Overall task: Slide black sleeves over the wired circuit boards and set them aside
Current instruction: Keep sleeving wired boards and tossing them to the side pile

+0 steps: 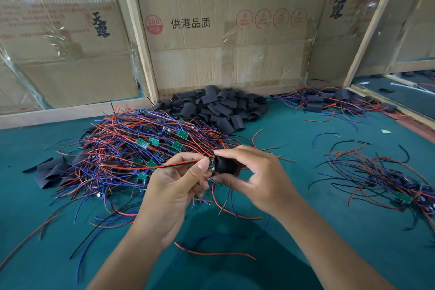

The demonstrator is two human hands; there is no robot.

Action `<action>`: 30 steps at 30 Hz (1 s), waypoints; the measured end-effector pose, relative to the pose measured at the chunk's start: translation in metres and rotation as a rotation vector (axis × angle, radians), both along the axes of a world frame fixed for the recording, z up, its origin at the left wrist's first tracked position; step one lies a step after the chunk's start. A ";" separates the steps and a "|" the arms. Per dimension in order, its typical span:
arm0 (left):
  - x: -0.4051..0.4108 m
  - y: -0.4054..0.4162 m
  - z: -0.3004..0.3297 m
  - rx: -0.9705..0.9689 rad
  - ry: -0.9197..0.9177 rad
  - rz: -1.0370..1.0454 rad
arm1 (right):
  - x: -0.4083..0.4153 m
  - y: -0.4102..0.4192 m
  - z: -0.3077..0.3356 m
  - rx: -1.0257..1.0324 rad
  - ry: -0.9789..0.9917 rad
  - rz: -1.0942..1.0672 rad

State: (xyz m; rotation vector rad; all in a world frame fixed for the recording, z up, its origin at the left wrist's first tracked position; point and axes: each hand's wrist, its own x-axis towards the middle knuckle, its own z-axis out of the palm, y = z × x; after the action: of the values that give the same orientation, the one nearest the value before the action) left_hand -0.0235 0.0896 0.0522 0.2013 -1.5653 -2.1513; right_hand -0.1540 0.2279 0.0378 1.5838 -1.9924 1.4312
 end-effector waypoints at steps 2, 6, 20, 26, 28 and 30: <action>0.000 -0.001 0.000 0.001 0.001 -0.007 | 0.000 0.000 0.000 0.003 0.002 0.004; 0.000 0.000 0.000 -0.030 0.005 -0.001 | 0.000 0.000 0.000 -0.012 -0.007 0.006; -0.001 -0.004 -0.003 -0.311 0.023 0.036 | 0.005 -0.001 0.004 -0.027 -0.026 0.040; -0.002 -0.008 -0.004 -0.231 0.036 -0.017 | 0.005 0.001 0.007 -0.038 -0.029 0.056; -0.001 -0.009 -0.004 -0.187 0.020 -0.038 | 0.007 0.000 0.007 -0.034 -0.018 0.065; -0.001 -0.010 -0.003 -0.158 -0.003 -0.060 | 0.008 0.000 0.008 -0.029 -0.014 0.066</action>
State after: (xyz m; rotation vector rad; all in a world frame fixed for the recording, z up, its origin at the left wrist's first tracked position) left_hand -0.0243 0.0795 0.0490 0.1071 -1.7536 -2.0603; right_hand -0.1456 0.2280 0.0456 1.6466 -1.9353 1.4914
